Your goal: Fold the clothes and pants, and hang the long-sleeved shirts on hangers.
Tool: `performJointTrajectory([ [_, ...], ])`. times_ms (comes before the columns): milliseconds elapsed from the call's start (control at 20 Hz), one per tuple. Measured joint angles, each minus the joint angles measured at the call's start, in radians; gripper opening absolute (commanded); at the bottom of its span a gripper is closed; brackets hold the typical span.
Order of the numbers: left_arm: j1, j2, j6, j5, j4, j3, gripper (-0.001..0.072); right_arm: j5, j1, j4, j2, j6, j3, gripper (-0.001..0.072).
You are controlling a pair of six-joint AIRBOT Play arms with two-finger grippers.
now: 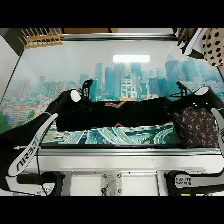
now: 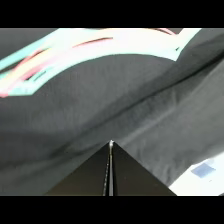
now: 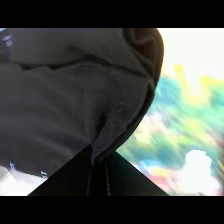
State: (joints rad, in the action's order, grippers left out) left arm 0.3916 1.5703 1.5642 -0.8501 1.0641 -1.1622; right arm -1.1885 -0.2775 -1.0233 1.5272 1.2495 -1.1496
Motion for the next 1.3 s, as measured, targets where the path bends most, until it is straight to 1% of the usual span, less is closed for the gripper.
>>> performJointTrajectory([
  [100,0.052,0.073,0.003,-0.003,-0.012,-0.085,0.0008,-0.08,0.005,-0.091,-0.05,0.044,-0.071,0.001],
  [250,0.132,0.188,0.003,-0.021,-0.018,-0.231,0.0008,-0.191,0.039,-0.158,-0.1,0.109,-0.19,0.001],
  [450,0.22,0.331,0.003,-0.072,-0.021,-0.403,0.0008,-0.298,0.122,-0.197,-0.125,0.189,-0.359,0.001],
  [700,0.278,0.453,0.009,-0.131,-0.021,-0.533,0.0008,-0.356,0.248,-0.209,-0.132,0.263,-0.52,0.0011],
  [1050,0.268,0.463,0.022,-0.154,-0.019,-0.567,0.0008,-0.368,0.39,-0.216,-0.134,0.343,-0.615,0.0011],
  [1300,0.172,0.368,0.022,-0.163,-0.017,-0.57,0.0008,-0.34,0.499,-0.214,-0.134,0.416,-0.626,0.0011],
])
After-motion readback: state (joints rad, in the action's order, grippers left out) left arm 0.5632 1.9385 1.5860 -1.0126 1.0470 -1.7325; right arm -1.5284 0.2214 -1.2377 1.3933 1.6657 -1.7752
